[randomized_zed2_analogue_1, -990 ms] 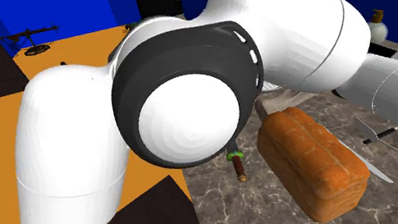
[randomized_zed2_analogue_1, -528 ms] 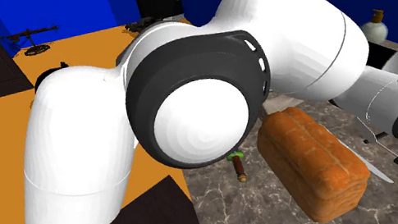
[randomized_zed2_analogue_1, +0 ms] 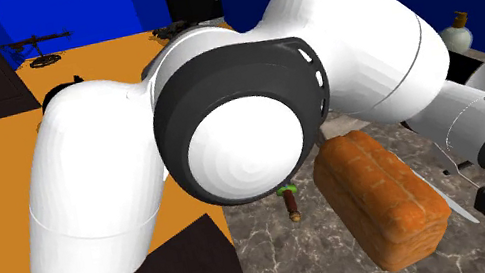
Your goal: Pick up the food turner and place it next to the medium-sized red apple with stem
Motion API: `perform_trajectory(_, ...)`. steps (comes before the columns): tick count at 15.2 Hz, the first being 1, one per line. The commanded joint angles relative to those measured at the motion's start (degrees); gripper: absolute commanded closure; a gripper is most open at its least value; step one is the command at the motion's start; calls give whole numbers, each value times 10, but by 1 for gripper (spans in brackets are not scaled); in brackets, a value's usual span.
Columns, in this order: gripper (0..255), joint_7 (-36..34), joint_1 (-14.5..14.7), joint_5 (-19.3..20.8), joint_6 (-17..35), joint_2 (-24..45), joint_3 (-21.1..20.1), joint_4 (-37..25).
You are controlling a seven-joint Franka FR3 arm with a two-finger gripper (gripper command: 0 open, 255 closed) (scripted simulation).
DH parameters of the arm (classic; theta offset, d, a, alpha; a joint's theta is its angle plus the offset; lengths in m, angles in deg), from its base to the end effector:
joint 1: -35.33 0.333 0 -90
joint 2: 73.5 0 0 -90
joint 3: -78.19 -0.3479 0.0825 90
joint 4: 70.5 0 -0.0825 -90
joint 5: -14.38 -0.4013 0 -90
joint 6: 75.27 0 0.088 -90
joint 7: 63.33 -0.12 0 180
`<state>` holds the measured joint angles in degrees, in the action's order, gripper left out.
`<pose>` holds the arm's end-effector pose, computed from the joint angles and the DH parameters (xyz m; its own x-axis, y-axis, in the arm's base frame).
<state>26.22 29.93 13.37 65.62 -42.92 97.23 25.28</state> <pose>0.6827 -0.2732 0.3427 0.3859 0.9104 -0.1495 0.9008 -0.3368 0.2739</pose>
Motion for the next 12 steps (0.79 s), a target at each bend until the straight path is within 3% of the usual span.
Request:
perform_trajectory(1,0,0,0,0,0,0,0,0)
perform_trajectory(6,0,-11,19,18,-42,-56,11,13)
perform_trajectory(12,0,-11,19,18,-42,-56,11,13)
